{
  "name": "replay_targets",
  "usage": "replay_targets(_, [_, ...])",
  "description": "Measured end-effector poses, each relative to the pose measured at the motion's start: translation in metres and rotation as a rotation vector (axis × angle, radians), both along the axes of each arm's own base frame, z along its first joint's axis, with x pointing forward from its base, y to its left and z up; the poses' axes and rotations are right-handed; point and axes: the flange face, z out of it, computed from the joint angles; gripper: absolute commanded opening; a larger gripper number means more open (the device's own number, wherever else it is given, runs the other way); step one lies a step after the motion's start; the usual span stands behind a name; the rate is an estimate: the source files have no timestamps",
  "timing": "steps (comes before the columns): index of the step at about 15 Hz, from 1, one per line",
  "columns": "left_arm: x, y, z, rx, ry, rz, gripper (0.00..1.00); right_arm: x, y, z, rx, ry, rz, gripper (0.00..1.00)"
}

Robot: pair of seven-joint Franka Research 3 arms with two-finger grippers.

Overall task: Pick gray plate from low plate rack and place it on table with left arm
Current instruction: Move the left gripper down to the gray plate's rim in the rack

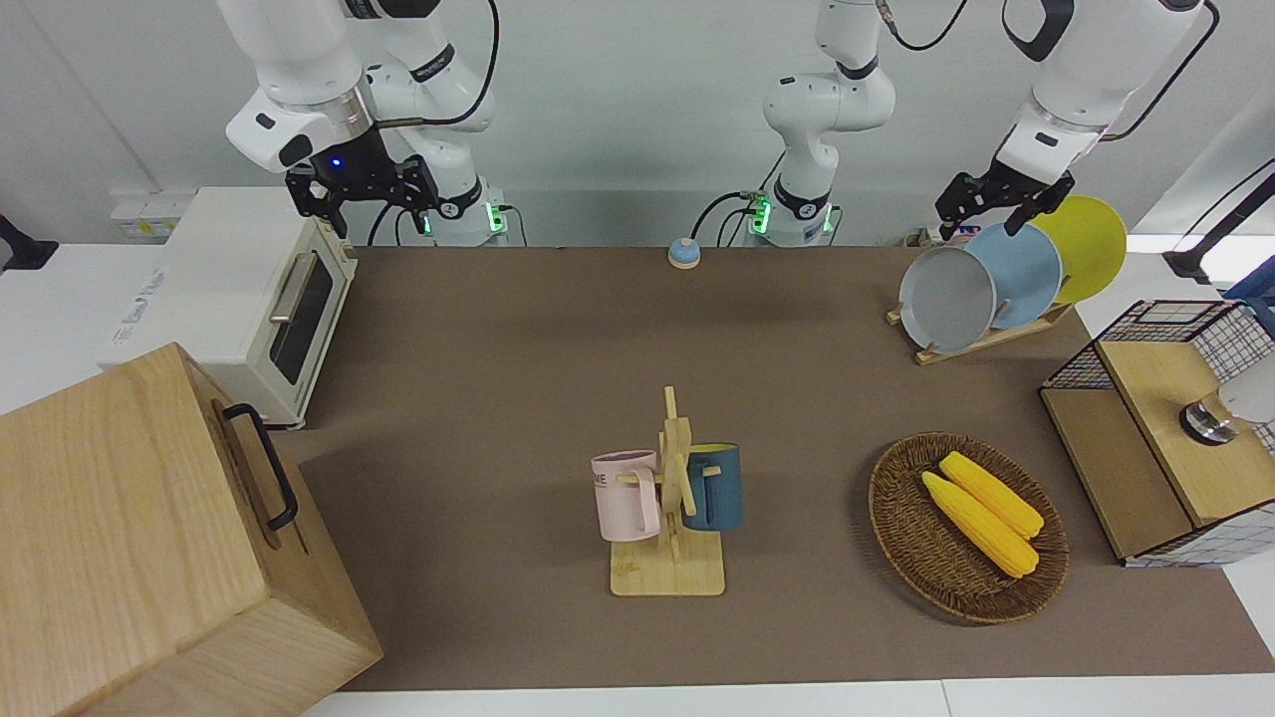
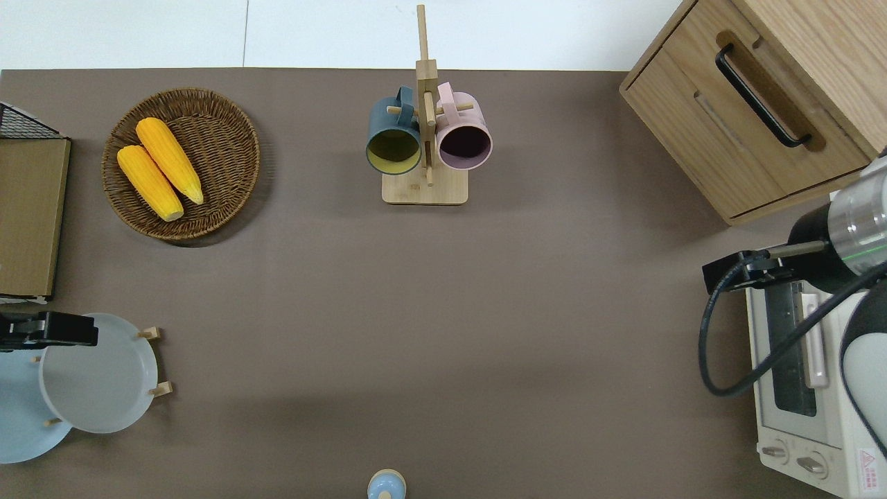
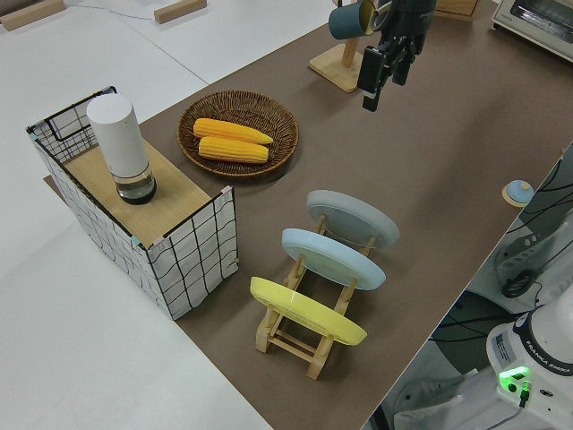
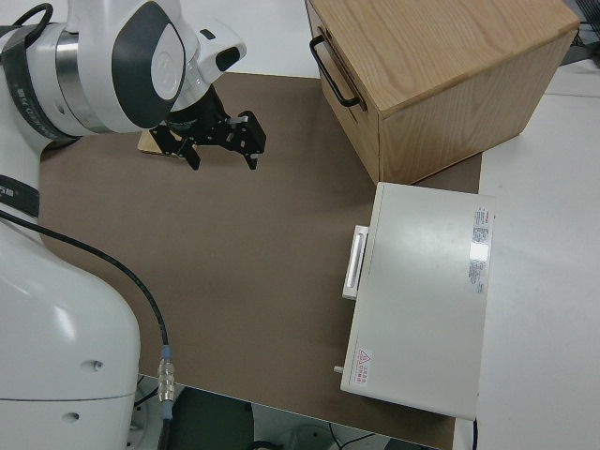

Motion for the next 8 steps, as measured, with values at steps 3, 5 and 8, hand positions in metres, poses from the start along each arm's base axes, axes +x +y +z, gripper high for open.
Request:
replay_targets(3, [-0.009, 0.000, -0.010, 0.001, -0.020, -0.004, 0.99, 0.000, 0.000, 0.000, 0.000, 0.000, 0.000, 0.983])
replay_targets(5, [-0.016, 0.003, -0.014, 0.018, -0.035, -0.004, 0.99, 0.000, 0.000, 0.000, 0.000, 0.000, 0.000, 0.983])
replay_targets(8, [-0.022, 0.017, -0.020, 0.051, -0.049, 0.010, 0.99, 0.000, 0.000, 0.000, 0.000, 0.000, 0.000, 0.983])
